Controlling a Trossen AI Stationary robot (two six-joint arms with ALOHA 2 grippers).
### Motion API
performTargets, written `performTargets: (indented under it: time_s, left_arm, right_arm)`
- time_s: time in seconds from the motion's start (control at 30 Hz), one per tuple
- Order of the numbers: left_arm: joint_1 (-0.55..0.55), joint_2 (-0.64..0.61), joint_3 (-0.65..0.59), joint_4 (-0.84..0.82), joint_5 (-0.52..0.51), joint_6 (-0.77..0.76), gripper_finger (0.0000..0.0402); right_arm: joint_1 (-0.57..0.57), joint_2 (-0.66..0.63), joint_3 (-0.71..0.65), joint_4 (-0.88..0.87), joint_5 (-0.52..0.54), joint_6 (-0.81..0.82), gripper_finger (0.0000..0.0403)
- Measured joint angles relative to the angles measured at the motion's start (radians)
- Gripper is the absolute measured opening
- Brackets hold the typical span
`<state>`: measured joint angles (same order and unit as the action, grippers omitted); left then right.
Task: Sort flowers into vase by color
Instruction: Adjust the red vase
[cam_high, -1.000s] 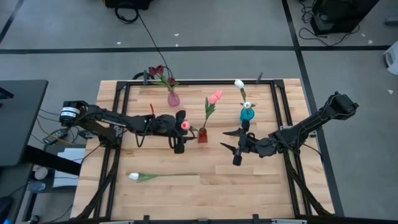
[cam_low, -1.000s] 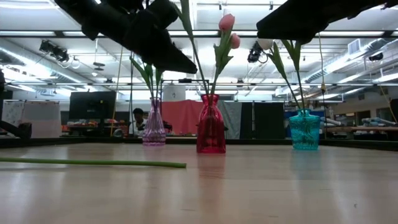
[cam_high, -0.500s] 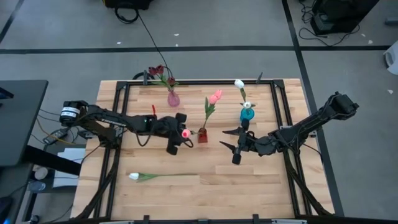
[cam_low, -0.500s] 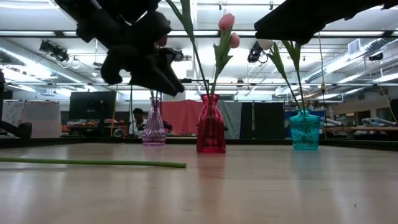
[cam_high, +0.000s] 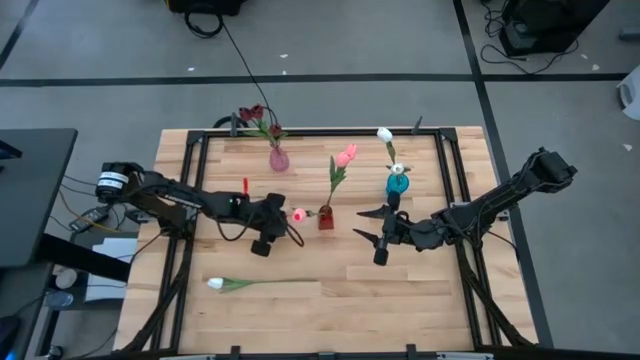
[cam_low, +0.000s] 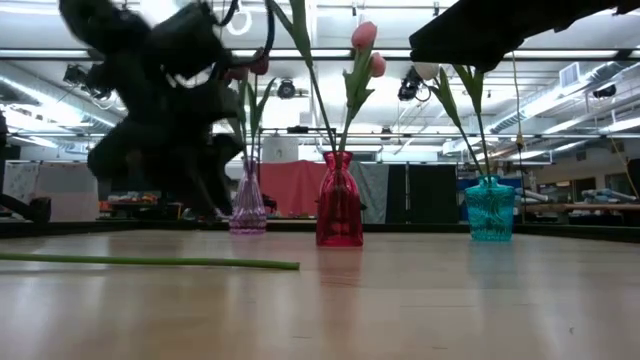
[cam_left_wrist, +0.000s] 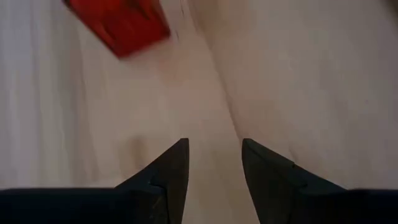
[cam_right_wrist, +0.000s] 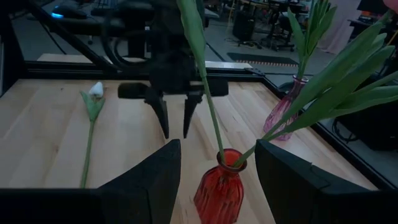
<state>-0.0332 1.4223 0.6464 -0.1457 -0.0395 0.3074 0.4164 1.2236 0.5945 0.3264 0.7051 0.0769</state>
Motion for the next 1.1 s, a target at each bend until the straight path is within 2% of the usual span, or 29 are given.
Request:
performTargets:
  time_s: [0.27,0.43,0.57,0.73,1.1]
  left_arm:
    - [0.093,0.0,-0.195,0.4,0.008,-0.149,0.0118]
    - [0.167,0.0,-0.228,0.636,0.005,-0.326,0.0111]
    - [0.176,0.02,-0.228,0.758,0.007,-0.315,0.0115]
    - [0.176,0.087,-0.228,0.896,0.007,-0.318,0.0148]
    - [0.141,0.304,-0.228,1.113,0.063,-0.39,0.0267]
  right_arm:
    - [0.0,0.0,0.0,0.001,0.0,0.002,0.0215]
    - [-0.008,0.0,0.0,0.022,-0.003,-0.006,0.0215]
    - [-0.02,0.0,0.0,0.036,-0.02,-0.018,0.0215]
    - [-0.021,0.0,0.0,0.032,-0.046,-0.02,0.0215]
    - [-0.017,0.0,0.0,0.007,-0.046,-0.003,0.0215]
